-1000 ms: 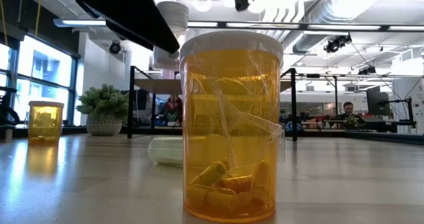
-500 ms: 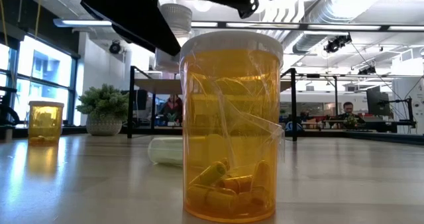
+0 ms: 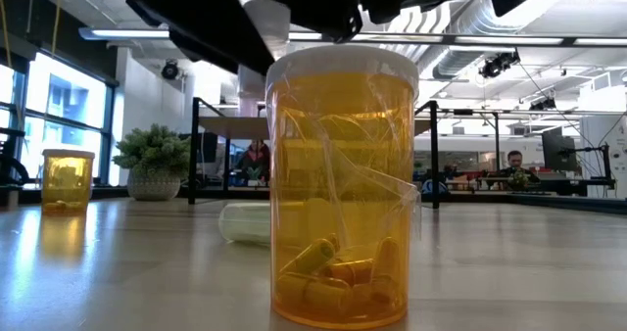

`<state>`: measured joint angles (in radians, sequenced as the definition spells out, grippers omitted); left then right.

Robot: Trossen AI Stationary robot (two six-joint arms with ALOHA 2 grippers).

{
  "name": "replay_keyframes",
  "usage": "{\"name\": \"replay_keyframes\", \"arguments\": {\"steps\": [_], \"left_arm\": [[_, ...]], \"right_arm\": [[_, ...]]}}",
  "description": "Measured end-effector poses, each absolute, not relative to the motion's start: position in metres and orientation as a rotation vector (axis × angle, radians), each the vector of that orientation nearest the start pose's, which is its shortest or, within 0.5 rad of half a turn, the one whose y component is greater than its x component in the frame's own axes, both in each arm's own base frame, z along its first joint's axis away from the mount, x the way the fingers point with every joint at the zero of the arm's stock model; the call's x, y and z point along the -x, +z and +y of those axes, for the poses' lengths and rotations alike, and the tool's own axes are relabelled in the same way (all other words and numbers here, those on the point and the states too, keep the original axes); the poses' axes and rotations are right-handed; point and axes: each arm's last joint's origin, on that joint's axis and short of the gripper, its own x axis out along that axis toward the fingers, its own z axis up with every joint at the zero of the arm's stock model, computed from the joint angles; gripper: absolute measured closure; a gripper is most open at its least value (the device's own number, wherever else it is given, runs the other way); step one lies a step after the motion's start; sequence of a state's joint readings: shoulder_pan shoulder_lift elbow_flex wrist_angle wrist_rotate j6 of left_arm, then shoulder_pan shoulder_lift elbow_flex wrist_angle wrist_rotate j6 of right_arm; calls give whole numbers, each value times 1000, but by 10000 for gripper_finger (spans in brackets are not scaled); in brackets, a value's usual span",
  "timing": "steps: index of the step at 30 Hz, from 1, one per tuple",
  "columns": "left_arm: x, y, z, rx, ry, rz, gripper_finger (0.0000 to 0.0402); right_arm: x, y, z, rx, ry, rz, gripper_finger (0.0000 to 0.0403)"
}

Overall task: Pick and place medicine bottles onto shelf by color
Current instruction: Put the left transparent pill bottle aligned with the other transparent pill bottle on the shelf

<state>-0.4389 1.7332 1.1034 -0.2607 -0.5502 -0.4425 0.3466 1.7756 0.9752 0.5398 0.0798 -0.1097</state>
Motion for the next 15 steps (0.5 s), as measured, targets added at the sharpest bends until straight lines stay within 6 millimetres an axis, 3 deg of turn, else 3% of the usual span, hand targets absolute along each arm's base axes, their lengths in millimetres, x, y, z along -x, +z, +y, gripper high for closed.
{"name": "replay_keyframes", "arguments": {"steps": [15], "left_arm": [[-333, 202, -139, 40, 273, 650, 245]], "right_arm": [[-357, 198, 127, 172, 301, 289, 143]]}}
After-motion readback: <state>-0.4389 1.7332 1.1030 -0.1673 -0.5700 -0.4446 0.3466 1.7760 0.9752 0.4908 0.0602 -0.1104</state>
